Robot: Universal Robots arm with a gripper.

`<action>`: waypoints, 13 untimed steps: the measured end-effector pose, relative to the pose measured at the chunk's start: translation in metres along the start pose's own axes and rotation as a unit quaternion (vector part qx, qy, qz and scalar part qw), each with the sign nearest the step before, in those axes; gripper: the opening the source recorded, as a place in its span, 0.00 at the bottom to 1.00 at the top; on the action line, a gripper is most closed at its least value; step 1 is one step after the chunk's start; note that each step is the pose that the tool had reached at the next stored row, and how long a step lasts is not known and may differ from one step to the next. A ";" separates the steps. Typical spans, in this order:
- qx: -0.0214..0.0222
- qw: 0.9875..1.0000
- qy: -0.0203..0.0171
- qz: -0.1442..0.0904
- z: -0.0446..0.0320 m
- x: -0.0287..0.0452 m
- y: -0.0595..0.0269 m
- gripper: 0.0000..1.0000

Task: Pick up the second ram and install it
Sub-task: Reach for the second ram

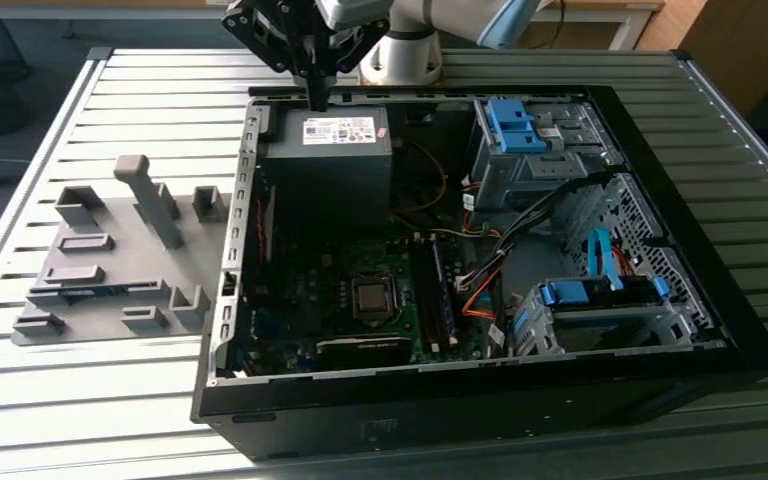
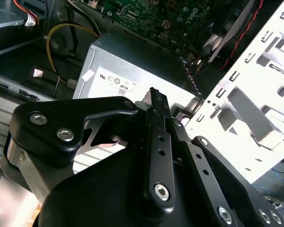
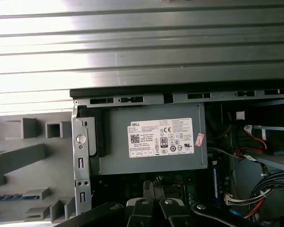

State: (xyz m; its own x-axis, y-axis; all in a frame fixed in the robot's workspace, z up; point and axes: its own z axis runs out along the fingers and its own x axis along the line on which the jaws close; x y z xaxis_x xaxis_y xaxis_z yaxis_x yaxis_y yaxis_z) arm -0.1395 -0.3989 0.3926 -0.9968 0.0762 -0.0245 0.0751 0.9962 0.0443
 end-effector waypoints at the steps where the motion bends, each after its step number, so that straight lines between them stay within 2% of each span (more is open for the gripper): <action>1: 0.000 1.000 0.000 0.000 0.0000 0.0002 0.0000 0.11; 8: 0.000 1.000 0.000 0.000 0.0002 0.0017 -0.0001 0.11; 10: 0.000 1.000 0.002 0.000 0.0024 0.0060 -0.0006 0.11; 13: 0.000 1.000 0.002 0.000 0.0026 0.0066 -0.0006 0.11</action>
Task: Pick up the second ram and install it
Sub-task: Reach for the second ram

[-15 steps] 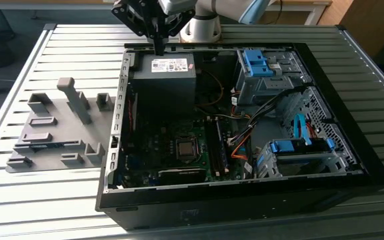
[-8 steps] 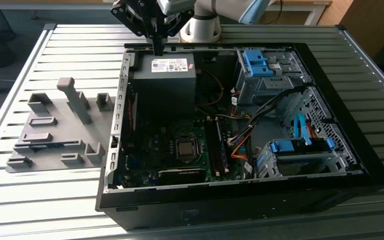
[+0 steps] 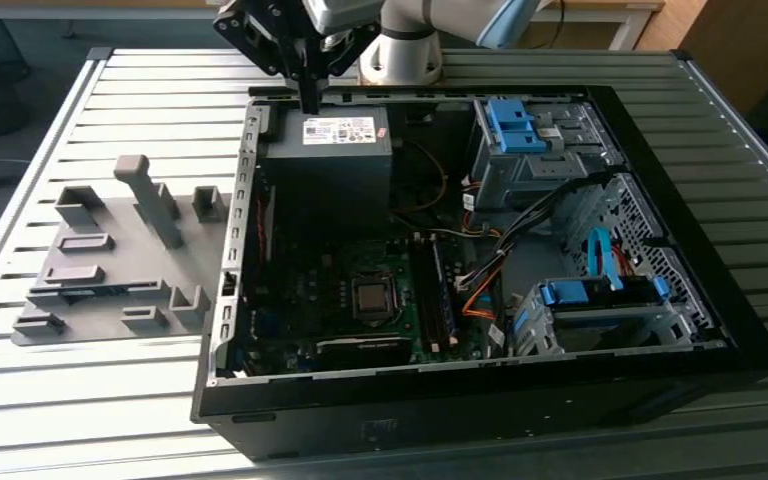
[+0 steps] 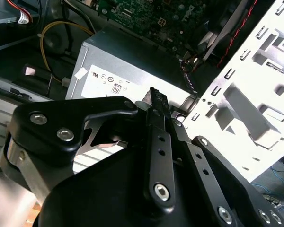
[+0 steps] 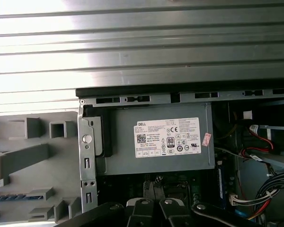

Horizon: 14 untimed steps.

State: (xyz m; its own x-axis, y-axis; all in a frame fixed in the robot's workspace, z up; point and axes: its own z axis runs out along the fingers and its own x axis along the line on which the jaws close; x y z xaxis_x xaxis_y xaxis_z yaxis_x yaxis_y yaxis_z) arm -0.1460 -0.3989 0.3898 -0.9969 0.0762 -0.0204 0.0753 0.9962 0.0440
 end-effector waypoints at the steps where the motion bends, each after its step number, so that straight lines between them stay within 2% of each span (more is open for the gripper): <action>1: 0.000 1.000 0.000 0.000 0.0001 0.0002 0.0000 0.11; 14: 0.000 1.000 0.000 0.000 0.0006 0.0025 -0.0002 0.11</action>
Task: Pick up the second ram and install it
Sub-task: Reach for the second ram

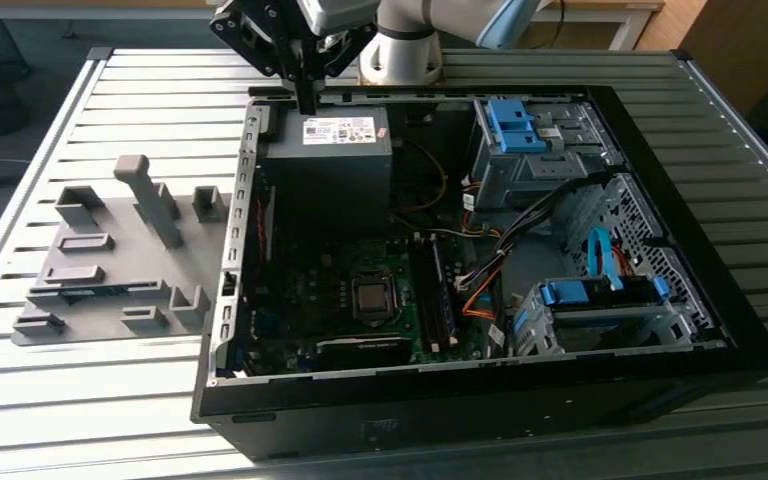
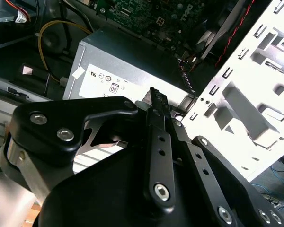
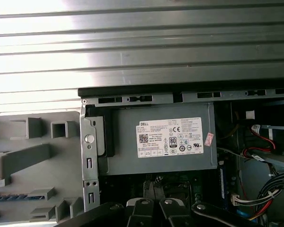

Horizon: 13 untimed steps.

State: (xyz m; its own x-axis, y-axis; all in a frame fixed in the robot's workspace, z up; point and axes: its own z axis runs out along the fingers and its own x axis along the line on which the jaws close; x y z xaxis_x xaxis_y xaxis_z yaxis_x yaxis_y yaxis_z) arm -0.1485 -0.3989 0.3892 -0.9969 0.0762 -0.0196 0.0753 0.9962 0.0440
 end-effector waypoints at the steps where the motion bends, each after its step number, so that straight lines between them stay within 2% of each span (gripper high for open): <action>1: 0.000 1.000 0.000 0.000 0.0000 0.0002 0.0000 0.11; 13: 0.000 1.000 0.000 0.000 0.0002 0.0024 -0.0002 0.11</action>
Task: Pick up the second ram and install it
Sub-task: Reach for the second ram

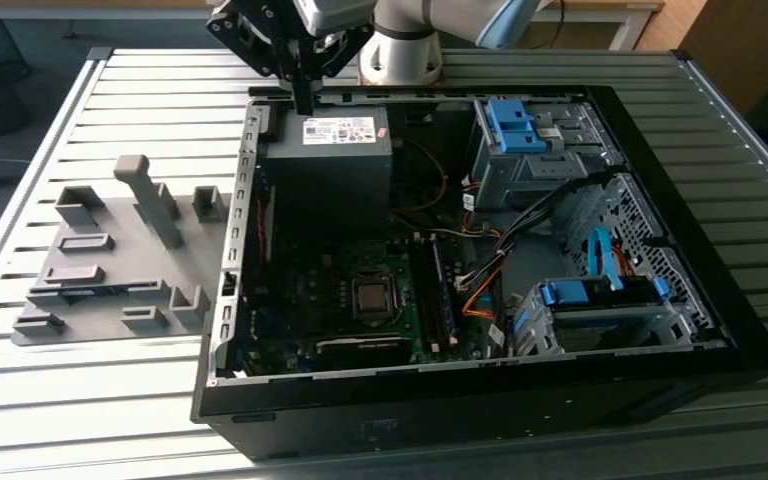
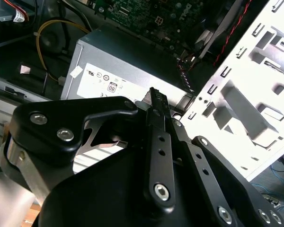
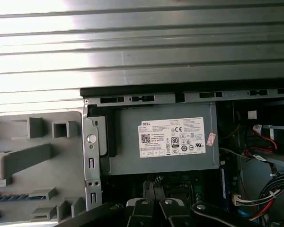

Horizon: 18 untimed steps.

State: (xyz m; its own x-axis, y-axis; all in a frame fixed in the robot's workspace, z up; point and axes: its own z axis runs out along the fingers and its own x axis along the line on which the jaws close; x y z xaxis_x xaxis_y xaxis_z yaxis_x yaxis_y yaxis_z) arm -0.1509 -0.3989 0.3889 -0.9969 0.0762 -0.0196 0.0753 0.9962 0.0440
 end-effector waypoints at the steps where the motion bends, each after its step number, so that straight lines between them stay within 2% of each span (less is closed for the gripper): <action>1: 0.000 1.000 0.000 0.000 0.0000 0.0002 0.0000 0.11; 18: 0.000 1.000 0.000 0.000 0.0003 0.0038 -0.0003 0.11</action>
State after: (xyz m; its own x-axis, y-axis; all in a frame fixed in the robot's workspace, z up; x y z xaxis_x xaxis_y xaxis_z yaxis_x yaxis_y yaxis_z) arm -0.1547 -0.3989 0.3885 -0.9969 0.0762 -0.0196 0.0753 0.9962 0.0441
